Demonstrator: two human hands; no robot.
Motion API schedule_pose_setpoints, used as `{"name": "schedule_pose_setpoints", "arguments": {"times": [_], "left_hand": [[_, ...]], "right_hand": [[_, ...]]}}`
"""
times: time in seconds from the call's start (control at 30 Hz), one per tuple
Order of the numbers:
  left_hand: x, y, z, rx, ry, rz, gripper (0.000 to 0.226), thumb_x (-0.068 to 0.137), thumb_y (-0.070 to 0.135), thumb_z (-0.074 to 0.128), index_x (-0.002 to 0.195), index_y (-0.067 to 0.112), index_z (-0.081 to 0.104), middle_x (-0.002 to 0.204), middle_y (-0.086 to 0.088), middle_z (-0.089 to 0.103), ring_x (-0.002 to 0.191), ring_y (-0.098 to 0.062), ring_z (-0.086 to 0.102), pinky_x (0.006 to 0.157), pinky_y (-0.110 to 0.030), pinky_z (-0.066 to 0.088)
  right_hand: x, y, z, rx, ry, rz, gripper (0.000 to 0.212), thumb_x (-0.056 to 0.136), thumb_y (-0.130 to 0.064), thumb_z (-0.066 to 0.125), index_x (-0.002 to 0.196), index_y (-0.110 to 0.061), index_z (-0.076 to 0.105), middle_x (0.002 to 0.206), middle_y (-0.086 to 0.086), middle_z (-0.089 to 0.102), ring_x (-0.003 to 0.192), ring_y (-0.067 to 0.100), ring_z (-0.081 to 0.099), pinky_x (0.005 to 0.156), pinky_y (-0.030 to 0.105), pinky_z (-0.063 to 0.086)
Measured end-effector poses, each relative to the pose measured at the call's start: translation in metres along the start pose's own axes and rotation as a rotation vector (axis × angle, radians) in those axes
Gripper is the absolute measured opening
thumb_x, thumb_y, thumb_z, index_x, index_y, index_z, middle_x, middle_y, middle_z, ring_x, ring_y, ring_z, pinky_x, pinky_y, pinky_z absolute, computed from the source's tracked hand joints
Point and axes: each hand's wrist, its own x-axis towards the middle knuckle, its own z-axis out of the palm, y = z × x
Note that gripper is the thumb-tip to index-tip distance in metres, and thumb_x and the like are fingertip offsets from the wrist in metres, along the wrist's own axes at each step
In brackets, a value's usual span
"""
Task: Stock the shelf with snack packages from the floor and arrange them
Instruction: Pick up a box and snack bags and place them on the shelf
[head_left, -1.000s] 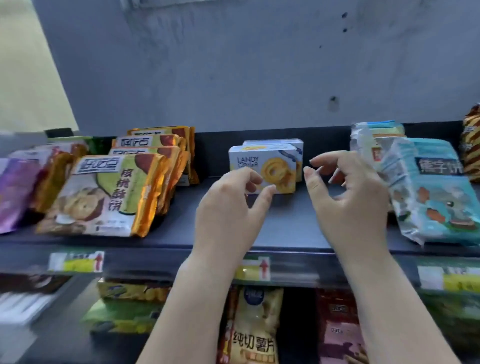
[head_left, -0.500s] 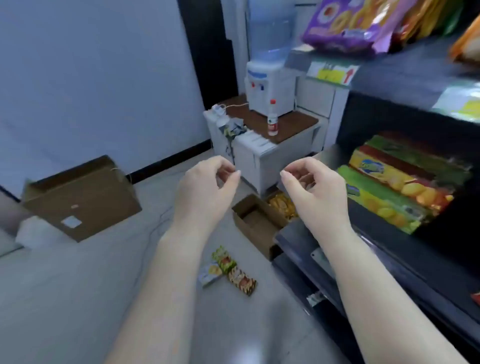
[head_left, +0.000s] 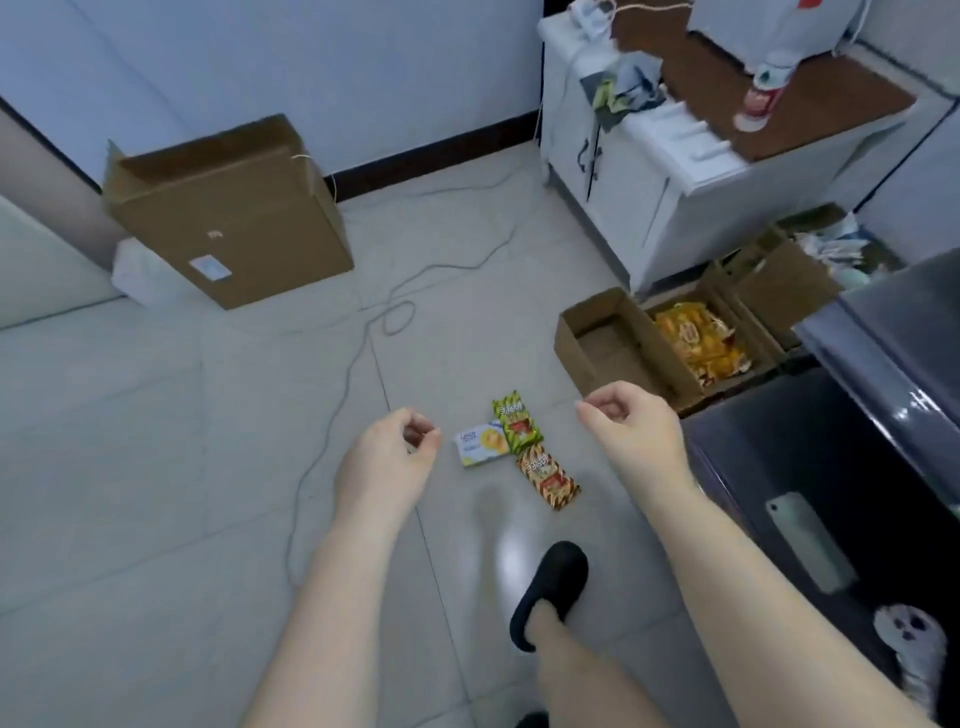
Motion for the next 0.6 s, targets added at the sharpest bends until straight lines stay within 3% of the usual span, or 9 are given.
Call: {"name": "schedule_pose_setpoints", "arguments": {"times": [0.23, 0.4, 0.6], "left_hand": [[0.131, -0.063, 0.109, -0.039, -0.089, -0.227, 0.007, 0.083, 0.024, 0.058, 0.077, 0.023, 0.056, 0.074, 0.005, 0.058, 0.084, -0.027, 0.06, 0.073, -0.033, 0.047], [0.204, -0.141, 0.22, -0.06, -0.187, -0.42, 0.004, 0.084, 0.026, 0.056, 0.085, 0.022, 0.056, 0.095, 0.0, 0.064, 0.093, -0.025, 0.061, 0.08, -0.032, 0.047], [0.266, -0.243, 0.338, -0.072, -0.302, -0.575, 0.029, 0.085, 0.028, 0.054, 0.111, 0.015, 0.056, 0.109, -0.003, 0.064, 0.098, -0.026, 0.061, 0.086, -0.035, 0.049]], "right_hand": [[0.145, 0.064, 0.102, -0.072, -0.14, 0.142, 0.012, 0.087, -0.021, 0.059, 0.092, -0.012, 0.064, 0.076, -0.005, 0.056, 0.069, 0.007, 0.05, 0.056, 0.022, 0.036], [0.232, 0.159, 0.199, -0.187, -0.168, 0.283, 0.021, 0.091, -0.024, 0.052, 0.104, -0.011, 0.061, 0.094, 0.002, 0.059, 0.09, 0.02, 0.054, 0.072, 0.026, 0.036], [0.298, 0.292, 0.299, -0.34, -0.21, 0.448, 0.031, 0.089, -0.03, 0.054, 0.111, -0.009, 0.056, 0.116, 0.011, 0.061, 0.105, 0.028, 0.057, 0.083, 0.034, 0.045]]}}
